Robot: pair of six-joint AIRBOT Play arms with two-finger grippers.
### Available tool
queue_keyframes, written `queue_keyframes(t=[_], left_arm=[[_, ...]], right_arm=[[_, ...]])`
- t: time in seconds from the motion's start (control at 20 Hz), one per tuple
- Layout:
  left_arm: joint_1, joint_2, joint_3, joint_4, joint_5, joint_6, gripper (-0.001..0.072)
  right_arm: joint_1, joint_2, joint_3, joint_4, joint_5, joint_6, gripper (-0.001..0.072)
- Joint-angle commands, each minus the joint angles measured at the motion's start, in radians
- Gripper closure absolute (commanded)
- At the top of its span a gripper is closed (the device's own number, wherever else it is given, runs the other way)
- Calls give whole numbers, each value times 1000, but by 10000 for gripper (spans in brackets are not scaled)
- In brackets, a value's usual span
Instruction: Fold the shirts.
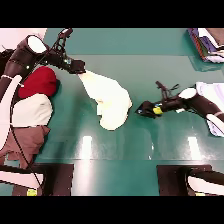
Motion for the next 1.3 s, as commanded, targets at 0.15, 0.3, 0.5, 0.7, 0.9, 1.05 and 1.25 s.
queue_keyframes(t=[0.15, 0.3, 0.5, 0.7, 0.9, 1.05, 1.25], left_arm=[[1, 2, 3, 9, -21, 0, 680], [1, 2, 3, 9, -22, 0, 680], [1, 26, 5, 29, -37, -29, 681], [1, 190, 55, 89, -8, -34, 681], [1, 410, 163, 56, -13, -35, 681], [1, 574, 220, -31, -14, -34, 681], [1, 719, 241, -65, -13, -35, 681]], right_arm=[[112, -208, 222, 60, -3, -30, 265], [153, -245, 293, 55, 16, -31, 288], [160, -228, 313, 9, -13, -50, 698], [71, -27, 314, -36, -56, -48, 700], [-37, 210, 435, -68, -31, -43, 700], [-64, 336, 585, -119, -24, -31, 701], [-55, 451, 727, -306, -14, 59, 700]])
